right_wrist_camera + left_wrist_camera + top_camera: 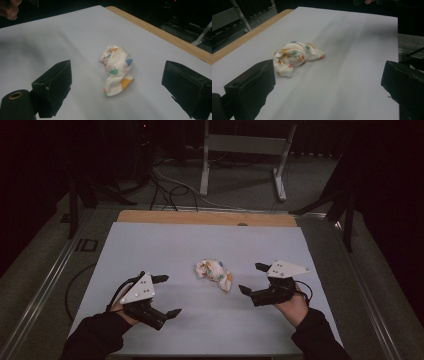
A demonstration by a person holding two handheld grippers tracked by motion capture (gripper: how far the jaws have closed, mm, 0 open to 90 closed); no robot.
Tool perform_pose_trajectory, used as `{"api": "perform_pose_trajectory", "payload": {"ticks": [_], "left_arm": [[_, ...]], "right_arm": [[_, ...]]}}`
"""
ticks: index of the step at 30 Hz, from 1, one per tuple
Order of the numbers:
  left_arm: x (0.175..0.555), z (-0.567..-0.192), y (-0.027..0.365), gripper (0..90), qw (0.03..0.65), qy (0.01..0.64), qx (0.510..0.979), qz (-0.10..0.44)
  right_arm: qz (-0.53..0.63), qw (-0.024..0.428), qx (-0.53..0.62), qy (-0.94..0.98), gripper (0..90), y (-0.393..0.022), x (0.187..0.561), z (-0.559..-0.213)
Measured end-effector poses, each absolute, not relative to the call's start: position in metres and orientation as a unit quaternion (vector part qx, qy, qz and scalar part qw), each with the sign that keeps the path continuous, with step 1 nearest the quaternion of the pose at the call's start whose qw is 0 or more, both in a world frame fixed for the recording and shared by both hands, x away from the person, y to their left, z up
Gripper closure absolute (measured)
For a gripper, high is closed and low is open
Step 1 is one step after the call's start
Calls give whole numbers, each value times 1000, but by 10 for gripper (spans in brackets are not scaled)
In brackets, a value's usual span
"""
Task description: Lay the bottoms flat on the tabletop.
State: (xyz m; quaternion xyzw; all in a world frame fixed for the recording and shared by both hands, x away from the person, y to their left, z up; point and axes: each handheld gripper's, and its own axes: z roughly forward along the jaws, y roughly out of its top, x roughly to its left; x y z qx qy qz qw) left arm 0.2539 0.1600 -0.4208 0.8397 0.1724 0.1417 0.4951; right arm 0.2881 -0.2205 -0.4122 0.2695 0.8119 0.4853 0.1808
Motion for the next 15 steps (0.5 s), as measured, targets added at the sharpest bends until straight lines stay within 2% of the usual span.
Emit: {"api": "perform_pose_trajectory", "payload": {"ticks": [15], "left_arm": [[287, -442, 120, 0, 481, 185, 846, 139]], "right_arm": [[498, 168, 278, 804, 93, -193, 328, -436]]}}
